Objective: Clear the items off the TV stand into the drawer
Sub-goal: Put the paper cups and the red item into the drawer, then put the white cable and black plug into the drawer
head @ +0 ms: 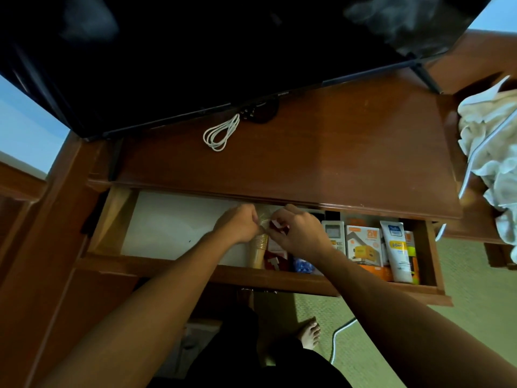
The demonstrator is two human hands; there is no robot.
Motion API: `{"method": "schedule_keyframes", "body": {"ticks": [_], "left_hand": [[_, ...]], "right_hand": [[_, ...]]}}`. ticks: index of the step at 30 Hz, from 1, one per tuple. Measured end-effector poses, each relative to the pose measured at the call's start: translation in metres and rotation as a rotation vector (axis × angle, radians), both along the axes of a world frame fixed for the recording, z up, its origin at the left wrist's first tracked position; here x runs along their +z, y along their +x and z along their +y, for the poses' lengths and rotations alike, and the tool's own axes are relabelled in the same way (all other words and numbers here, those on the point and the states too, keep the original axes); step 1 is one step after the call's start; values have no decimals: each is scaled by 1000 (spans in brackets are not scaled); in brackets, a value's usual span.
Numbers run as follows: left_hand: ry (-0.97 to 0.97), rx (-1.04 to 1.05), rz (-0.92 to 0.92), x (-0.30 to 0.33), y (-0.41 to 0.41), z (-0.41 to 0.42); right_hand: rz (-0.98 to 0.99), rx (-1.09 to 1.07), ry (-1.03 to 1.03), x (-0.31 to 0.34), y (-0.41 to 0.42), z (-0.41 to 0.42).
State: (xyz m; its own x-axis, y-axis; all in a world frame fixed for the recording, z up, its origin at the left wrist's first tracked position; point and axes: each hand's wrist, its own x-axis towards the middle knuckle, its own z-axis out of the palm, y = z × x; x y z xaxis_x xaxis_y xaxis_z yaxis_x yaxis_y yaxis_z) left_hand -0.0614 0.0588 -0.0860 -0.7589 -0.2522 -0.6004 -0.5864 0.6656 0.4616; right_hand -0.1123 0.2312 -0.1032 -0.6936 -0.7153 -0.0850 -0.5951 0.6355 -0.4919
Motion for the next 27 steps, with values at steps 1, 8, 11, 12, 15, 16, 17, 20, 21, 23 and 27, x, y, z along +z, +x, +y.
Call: {"method": "schedule_keyframes", "body": {"ticks": [1, 8, 11, 12, 15, 16, 17, 20, 21, 23, 27], "left_hand": [[0, -23, 21, 11, -2, -5], [19, -30, 274, 74, -6, -33], [-5, 27, 357, 87, -11, -45], [-21, 46, 355, 89, -14, -51], [-75, 96, 327, 90, -26, -72], [-97, 113, 325, 88, -31, -80], [-121, 131, 325, 87, -36, -87], [-206, 152, 325, 77, -56, -102], [-238, 138, 319, 73, -63, -104], [-302, 85, 289, 64, -78, -107], [-384, -15, 229, 43, -98, -112]], "right_hand": [[-1, 0, -38, 7, -3, 1], [7, 9, -149, 54, -34, -5], [4, 2, -166, 72, -53, -17], [-4, -2, -156, 76, -60, -23], [-13, -6, -102, 82, -81, -42], [-10, -6, -74, 83, -87, -49], [-2, -7, -33, 83, -94, -57], [16, -12, 128, 78, -113, -82], [25, -6, 172, 75, -119, -90], [57, 19, 241, 66, -132, -105], [94, 44, 294, 49, -154, -126]]}}
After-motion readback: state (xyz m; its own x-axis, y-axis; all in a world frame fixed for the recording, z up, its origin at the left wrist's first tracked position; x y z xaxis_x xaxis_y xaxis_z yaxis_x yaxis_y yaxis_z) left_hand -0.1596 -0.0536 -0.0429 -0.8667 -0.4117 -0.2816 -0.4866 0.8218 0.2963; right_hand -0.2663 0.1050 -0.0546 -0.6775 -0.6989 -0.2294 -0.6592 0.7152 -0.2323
